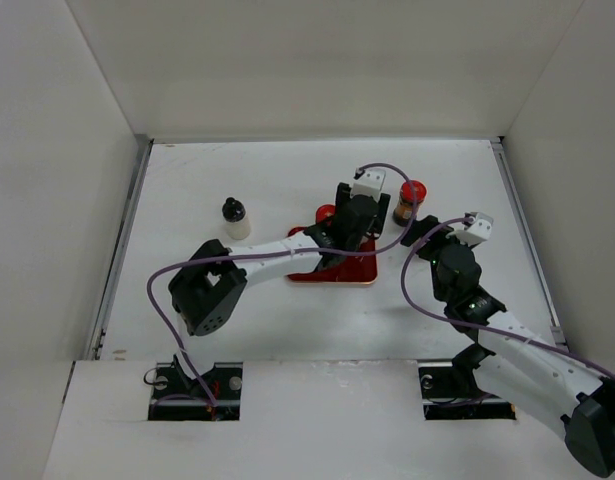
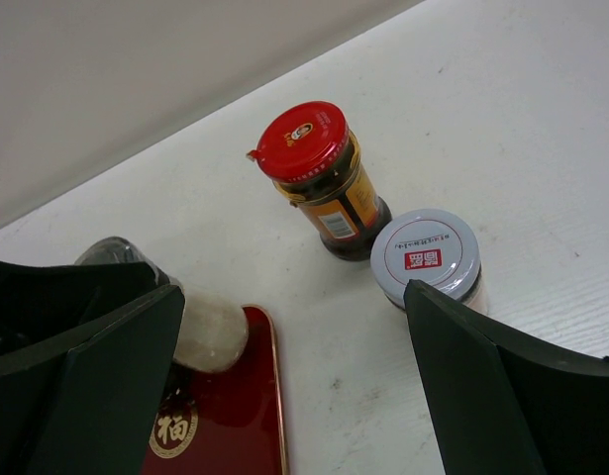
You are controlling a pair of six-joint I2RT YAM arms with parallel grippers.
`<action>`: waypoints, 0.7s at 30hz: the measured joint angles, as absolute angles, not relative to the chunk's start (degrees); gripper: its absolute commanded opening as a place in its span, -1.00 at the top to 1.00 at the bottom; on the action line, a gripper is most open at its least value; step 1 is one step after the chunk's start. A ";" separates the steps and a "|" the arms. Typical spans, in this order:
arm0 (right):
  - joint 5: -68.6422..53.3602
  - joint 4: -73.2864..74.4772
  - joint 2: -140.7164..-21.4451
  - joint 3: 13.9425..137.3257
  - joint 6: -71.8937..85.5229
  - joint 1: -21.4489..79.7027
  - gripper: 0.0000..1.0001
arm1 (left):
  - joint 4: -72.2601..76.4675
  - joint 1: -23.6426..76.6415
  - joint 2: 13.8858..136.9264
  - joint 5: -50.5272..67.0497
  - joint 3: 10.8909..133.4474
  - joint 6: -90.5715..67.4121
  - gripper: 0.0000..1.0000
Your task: Organize the condiment bottles
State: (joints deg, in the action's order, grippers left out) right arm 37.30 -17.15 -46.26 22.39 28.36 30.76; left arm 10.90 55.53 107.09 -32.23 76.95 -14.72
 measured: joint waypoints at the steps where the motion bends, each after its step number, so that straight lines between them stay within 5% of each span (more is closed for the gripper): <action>1: 37.30 -17.15 -46.22 22.39 28.36 30.74 -1.00 | 11.00 55.53 107.18 -32.18 76.64 -14.72 0.10; 9: 37.32 -17.15 -45.78 22.24 28.38 30.70 -1.00 | 12.25 55.59 107.53 -31.94 73.87 -14.72 0.09; 21: 37.36 -17.15 -45.52 21.82 28.38 30.63 -1.00 | 16.14 55.90 108.22 -31.83 72.29 -14.74 -0.27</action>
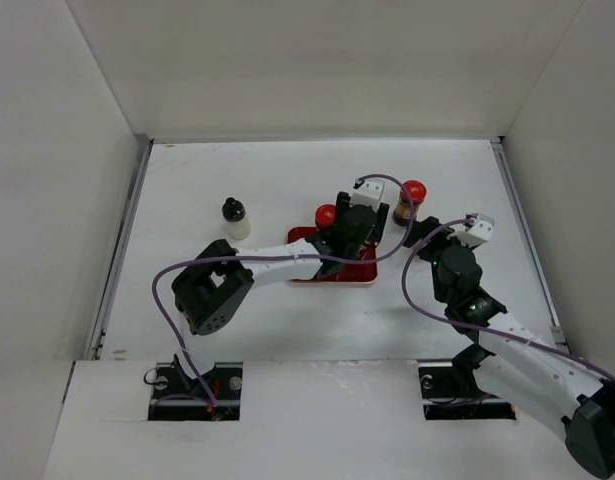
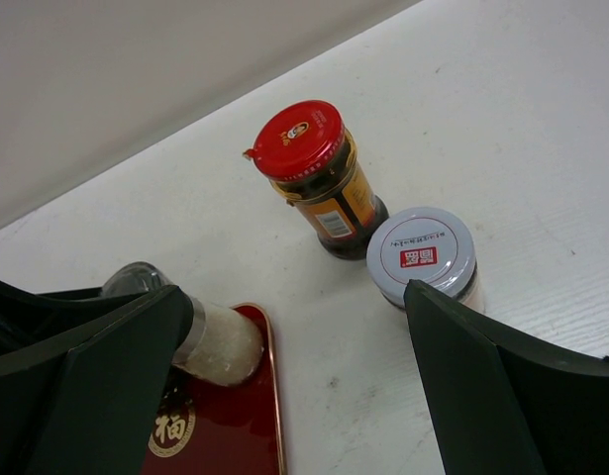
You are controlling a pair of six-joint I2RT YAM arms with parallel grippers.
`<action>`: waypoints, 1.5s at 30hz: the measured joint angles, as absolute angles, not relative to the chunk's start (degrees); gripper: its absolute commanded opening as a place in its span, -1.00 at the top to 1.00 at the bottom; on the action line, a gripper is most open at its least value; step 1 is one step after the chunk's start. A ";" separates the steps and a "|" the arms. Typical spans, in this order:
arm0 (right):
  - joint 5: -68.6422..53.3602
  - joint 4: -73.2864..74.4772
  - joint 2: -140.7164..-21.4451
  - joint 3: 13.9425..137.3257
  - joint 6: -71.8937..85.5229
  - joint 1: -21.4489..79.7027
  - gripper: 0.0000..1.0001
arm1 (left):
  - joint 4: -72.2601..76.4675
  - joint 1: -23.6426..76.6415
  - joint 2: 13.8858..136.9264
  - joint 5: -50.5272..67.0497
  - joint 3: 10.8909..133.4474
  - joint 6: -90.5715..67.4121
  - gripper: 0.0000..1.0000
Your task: Organize the condiment bottles
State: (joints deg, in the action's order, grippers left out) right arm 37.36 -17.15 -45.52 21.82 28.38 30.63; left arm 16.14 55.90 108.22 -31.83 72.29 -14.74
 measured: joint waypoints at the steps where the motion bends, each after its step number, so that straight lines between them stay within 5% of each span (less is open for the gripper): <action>1: 37.36 -17.12 -45.52 21.80 28.38 30.63 -1.00 | 16.29 55.92 108.22 -31.81 72.16 -14.74 -0.30; 14: 37.36 -17.12 -45.52 21.78 28.40 30.33 -1.00 | 19.07 56.40 106.54 -33.15 71.13 -14.72 -0.90; 27: 37.36 -17.12 -45.76 21.78 28.40 30.33 -1.00 | 23.07 53.84 89.84 -34.72 65.06 -14.76 -0.80; 37: 37.32 -17.12 -48.23 21.78 28.36 30.44 -1.00 | 16.40 36.60 69.06 -39.03 43.94 -17.63 -0.79; 45: 37.32 -17.19 -49.71 21.78 28.36 30.46 -1.00 | 13.43 28.75 70.65 -39.86 38.63 -21.78 -0.69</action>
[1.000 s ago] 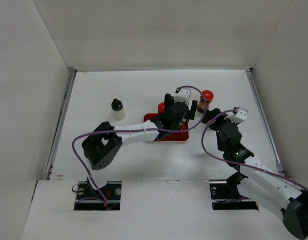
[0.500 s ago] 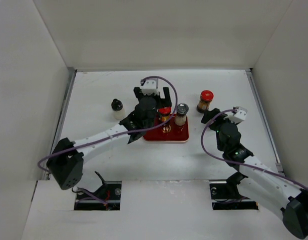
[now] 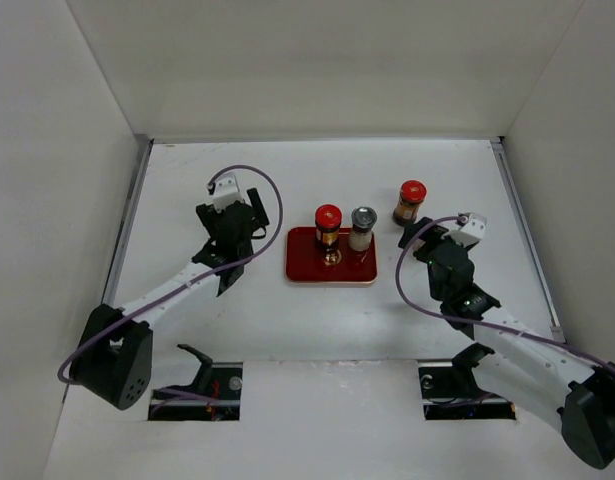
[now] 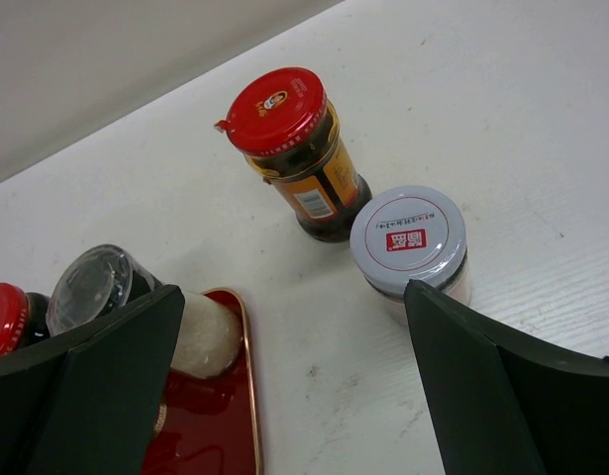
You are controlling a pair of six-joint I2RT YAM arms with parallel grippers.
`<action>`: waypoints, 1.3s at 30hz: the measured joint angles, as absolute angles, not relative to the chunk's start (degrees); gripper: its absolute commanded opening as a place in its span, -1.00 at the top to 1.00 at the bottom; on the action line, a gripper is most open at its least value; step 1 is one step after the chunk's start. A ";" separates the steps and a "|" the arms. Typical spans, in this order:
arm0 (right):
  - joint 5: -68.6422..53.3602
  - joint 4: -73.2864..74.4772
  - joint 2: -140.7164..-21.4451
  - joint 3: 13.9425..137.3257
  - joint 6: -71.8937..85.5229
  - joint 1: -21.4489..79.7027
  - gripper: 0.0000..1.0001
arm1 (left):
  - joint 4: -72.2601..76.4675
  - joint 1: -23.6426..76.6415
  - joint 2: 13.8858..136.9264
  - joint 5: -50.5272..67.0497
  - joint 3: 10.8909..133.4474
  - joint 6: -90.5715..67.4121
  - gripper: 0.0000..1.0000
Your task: Organize the condiment bottles
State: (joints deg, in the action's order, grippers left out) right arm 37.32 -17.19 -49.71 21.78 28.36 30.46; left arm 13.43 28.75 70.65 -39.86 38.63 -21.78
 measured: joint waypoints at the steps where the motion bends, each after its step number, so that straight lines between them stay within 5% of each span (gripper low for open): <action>1: 37.32 -17.19 -49.95 21.80 28.34 30.46 -1.00 | 13.56 28.47 71.72 -39.72 38.63 -22.02 -0.66; 5: 37.32 -17.19 -50.54 21.80 28.34 30.46 -1.00 | 13.98 27.11 76.82 -38.96 38.87 -22.81 -0.49; 30: 37.32 -17.19 -51.24 21.93 28.32 31.20 -1.00 | 17.12 22.87 86.72 -39.55 44.03 -23.57 -0.30; 39: 37.32 -17.19 -51.22 21.93 28.32 31.20 -1.00 | 17.37 22.81 87.11 -38.65 44.03 -23.59 0.22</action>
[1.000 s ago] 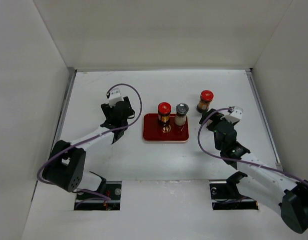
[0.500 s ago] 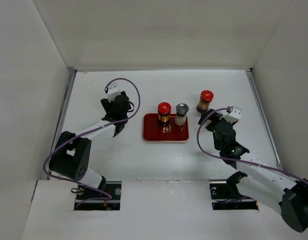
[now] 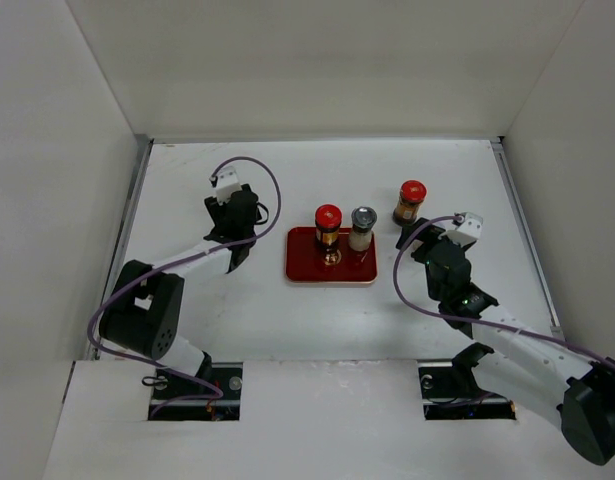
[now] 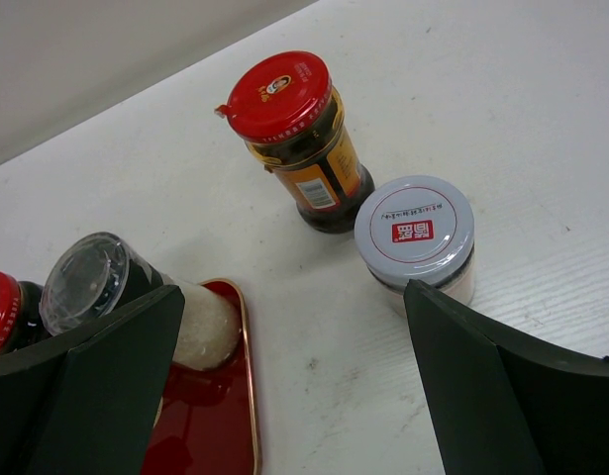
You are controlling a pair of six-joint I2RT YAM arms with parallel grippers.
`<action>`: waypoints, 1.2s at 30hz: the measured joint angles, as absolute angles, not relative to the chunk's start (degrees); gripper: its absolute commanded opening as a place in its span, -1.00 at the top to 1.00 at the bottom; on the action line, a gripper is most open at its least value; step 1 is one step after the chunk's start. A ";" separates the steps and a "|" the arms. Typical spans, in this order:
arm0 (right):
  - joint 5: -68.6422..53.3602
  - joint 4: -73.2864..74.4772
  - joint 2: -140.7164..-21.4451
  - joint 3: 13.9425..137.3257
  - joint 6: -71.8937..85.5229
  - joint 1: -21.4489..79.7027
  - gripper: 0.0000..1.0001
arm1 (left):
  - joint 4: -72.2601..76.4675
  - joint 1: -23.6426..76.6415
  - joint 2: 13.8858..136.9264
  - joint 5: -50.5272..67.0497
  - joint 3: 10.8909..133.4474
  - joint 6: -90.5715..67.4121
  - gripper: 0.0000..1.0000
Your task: Organize the condiment bottles
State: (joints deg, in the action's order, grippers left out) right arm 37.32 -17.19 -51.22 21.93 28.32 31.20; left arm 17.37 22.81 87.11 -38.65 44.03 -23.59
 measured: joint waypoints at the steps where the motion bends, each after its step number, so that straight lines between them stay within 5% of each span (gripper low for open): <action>1: 37.32 -17.17 -51.13 21.93 28.29 31.20 -1.00 | 17.37 22.94 87.00 -38.57 44.01 -23.62 0.22; 14: 37.30 -17.30 -50.30 21.93 28.32 31.20 -1.00 | 16.12 38.20 76.93 -36.64 43.35 -23.59 0.23; 29: 37.32 -17.26 -49.76 21.93 28.29 31.20 -1.00 | 18.63 45.63 85.60 -36.18 43.40 -23.64 0.21; 30: 37.32 -17.26 -49.76 21.93 28.32 31.20 -0.91 | 19.14 45.76 86.52 -36.18 43.42 -23.64 0.20; 34: 37.36 -17.17 -49.74 21.93 27.90 31.09 0.06 | 21.47 46.02 88.36 -36.84 44.14 -23.33 0.05; 36: 38.06 -16.91 -49.54 21.93 27.88 30.83 0.19 | 21.96 46.17 88.64 -37.45 44.23 -23.35 -0.05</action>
